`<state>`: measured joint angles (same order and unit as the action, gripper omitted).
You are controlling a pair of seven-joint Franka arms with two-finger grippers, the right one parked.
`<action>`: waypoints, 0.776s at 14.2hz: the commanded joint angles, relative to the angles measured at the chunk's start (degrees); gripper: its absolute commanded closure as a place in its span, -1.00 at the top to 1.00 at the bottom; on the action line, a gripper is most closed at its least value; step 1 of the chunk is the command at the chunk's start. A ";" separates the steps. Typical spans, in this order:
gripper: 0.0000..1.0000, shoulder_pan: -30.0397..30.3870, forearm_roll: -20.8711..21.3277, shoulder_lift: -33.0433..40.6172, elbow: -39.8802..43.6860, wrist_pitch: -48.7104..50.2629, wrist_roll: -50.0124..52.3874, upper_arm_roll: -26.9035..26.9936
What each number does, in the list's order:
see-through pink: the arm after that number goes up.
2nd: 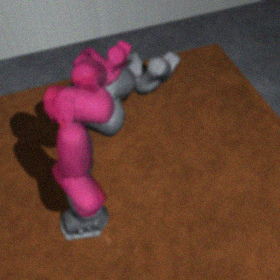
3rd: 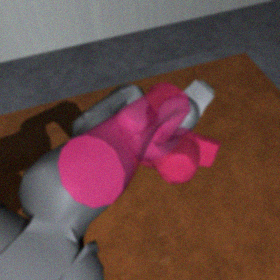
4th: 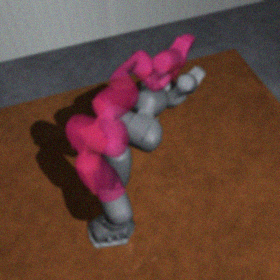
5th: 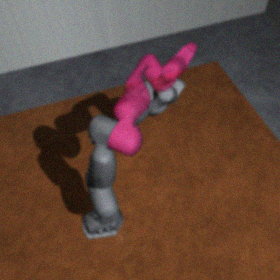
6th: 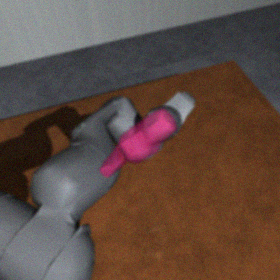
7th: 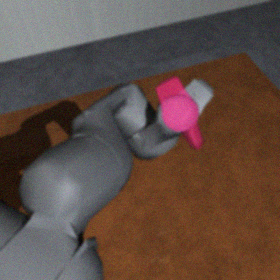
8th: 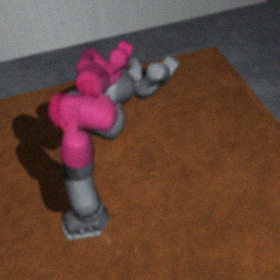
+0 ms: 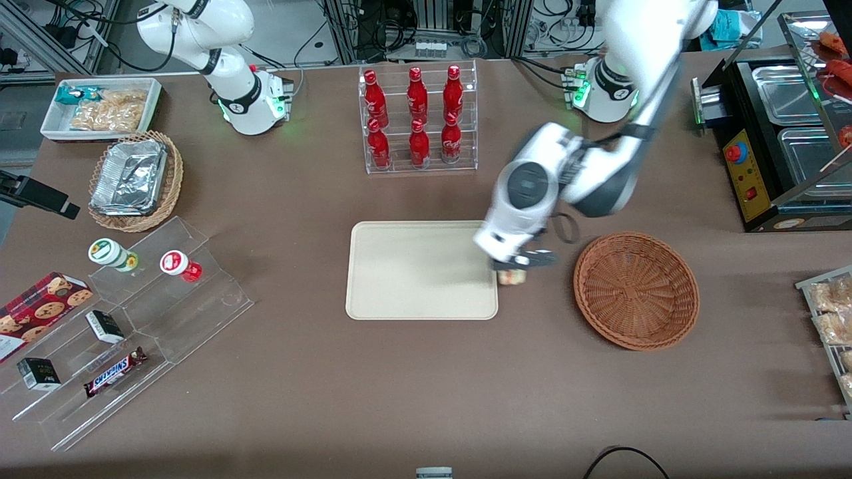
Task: Place sandwich from basket to tray
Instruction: 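Lift the sandwich and carry it over the cream tray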
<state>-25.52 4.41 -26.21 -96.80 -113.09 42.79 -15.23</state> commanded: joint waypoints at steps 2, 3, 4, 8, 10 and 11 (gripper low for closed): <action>-0.64 -8.47 0.33 -15.75 21.86 5.94 7.28 0.99; -0.64 -9.97 0.60 -19.63 26.53 6.65 8.61 1.08; -0.63 -10.86 0.60 -22.71 29.71 6.74 8.98 1.25; -0.44 -13.23 0.86 -25.81 30.71 6.04 8.54 1.52; 0.47 -13.24 1.30 -25.82 30.79 5.25 8.54 1.52; 0.99 -13.24 4.96 -25.56 30.88 5.60 8.19 1.60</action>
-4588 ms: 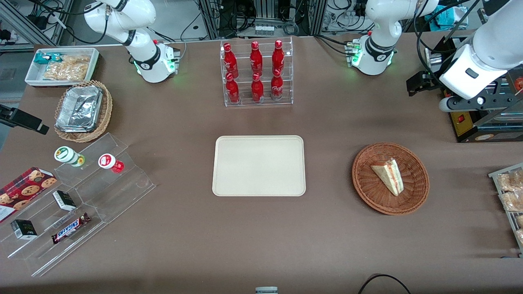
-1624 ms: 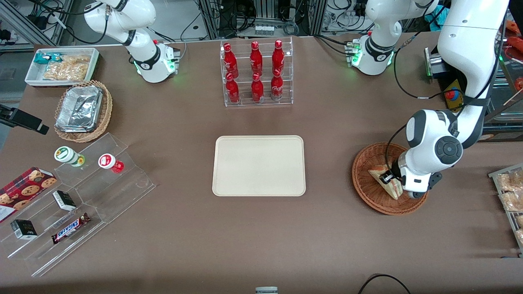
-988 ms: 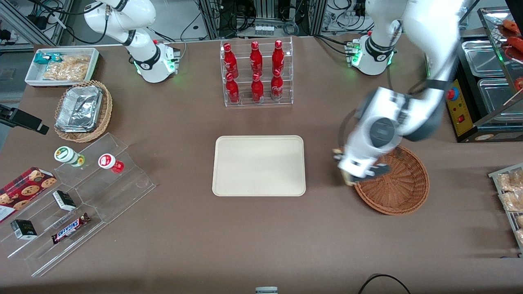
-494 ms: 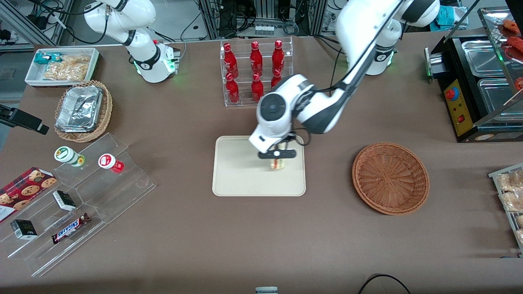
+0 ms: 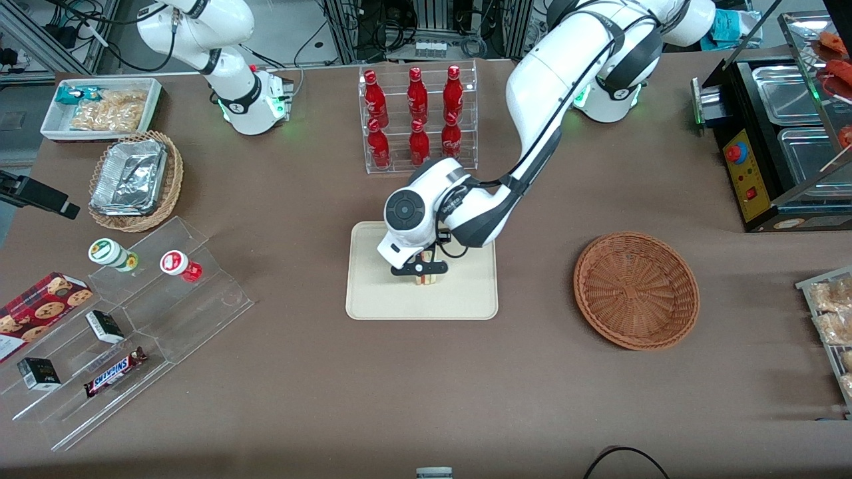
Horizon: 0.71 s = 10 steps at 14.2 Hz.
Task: Place sandwich from basket to tray
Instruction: 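Lower the sandwich onto the tray and open the left gripper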
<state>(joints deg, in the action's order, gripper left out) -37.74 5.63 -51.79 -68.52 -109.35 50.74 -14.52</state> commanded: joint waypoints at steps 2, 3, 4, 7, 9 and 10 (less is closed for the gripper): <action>1.00 -0.93 11.05 2.47 2.86 4.04 1.03 0.81; 1.00 -0.50 11.16 4.74 2.86 6.06 1.03 0.90; 1.00 0.46 10.90 7.73 2.86 8.17 0.86 0.81; 1.00 7.49 6.96 16.08 2.51 15.90 -0.54 0.37; 1.00 11.87 4.84 20.39 2.07 20.46 -3.87 0.46; 1.00 14.34 3.52 22.07 2.07 23.80 -6.15 0.46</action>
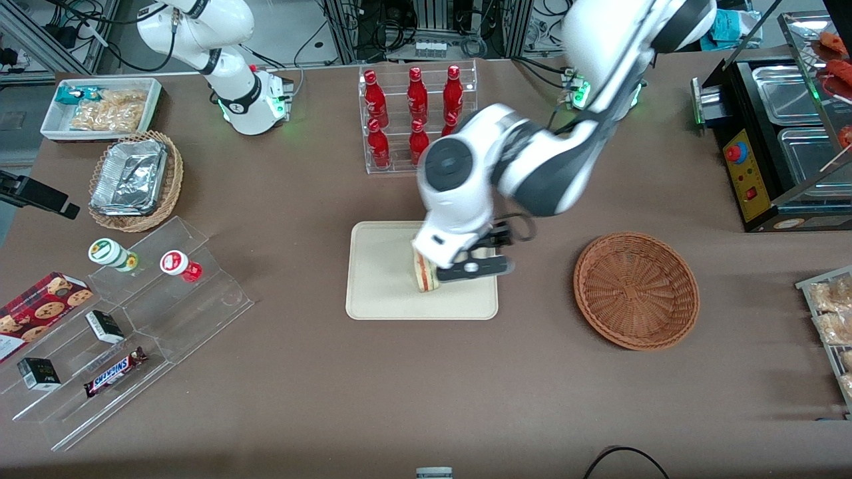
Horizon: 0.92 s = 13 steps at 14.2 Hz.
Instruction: Place sandwich from basket to tray
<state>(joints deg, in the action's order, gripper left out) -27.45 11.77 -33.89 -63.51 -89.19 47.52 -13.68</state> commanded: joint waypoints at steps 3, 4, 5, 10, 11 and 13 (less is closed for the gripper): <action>1.00 13.70 -6.23 8.30 -3.02 11.47 -13.91 -0.29; 1.00 17.04 -6.23 9.27 -3.11 12.98 -17.34 -0.38; 1.00 20.64 -6.15 10.59 -3.72 13.86 -21.38 -0.47; 1.00 32.61 -6.23 21.99 -13.10 14.83 -28.45 -4.83; 1.00 34.20 -6.32 24.81 -15.65 14.84 -28.19 -7.12; 1.00 33.34 -6.93 28.34 -18.56 15.27 -28.27 -7.59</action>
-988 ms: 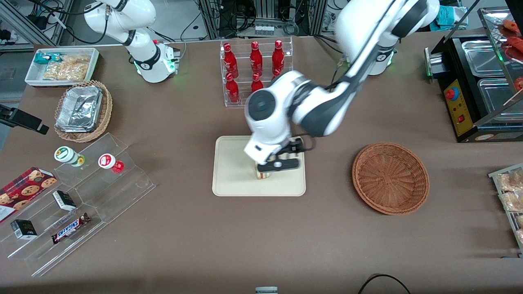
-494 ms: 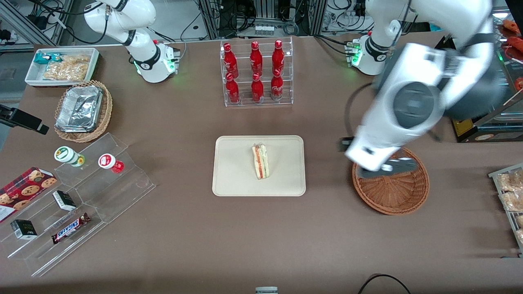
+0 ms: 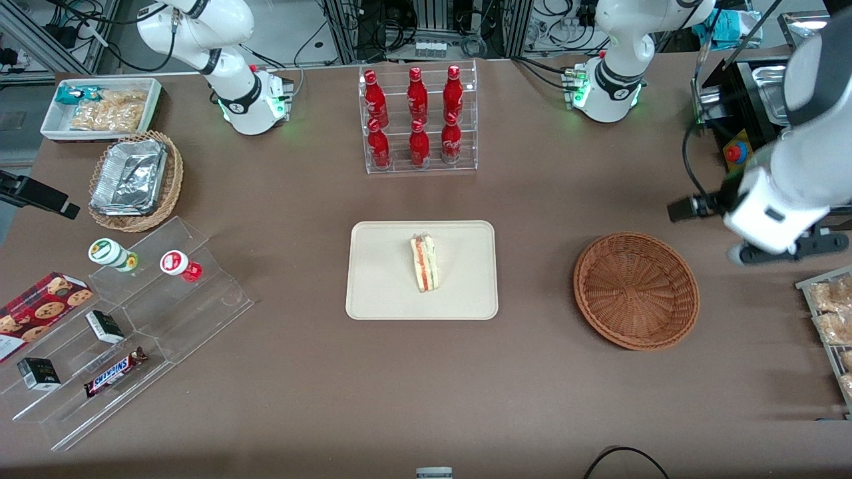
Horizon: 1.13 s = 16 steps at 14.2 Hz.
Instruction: Place sandwich from basket to tray
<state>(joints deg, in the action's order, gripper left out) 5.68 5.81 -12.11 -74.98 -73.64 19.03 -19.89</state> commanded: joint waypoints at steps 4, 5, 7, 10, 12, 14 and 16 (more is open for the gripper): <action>1.00 -0.41 -4.14 13.69 -15.82 -3.96 -0.57 -0.76; 1.00 -0.41 -4.06 13.25 -14.25 -3.96 -1.79 -0.67; 1.00 0.03 -3.88 12.29 -12.22 -3.00 -3.21 -0.67; 1.00 0.12 -4.50 10.53 -9.15 -2.47 -5.57 2.31; 1.00 -0.23 -3.88 9.64 -8.26 -1.06 -6.90 2.05; 1.00 -0.49 -3.97 9.65 -8.52 -1.41 -6.64 1.96; 1.00 -0.58 -3.88 9.64 -8.34 -1.41 -6.55 1.88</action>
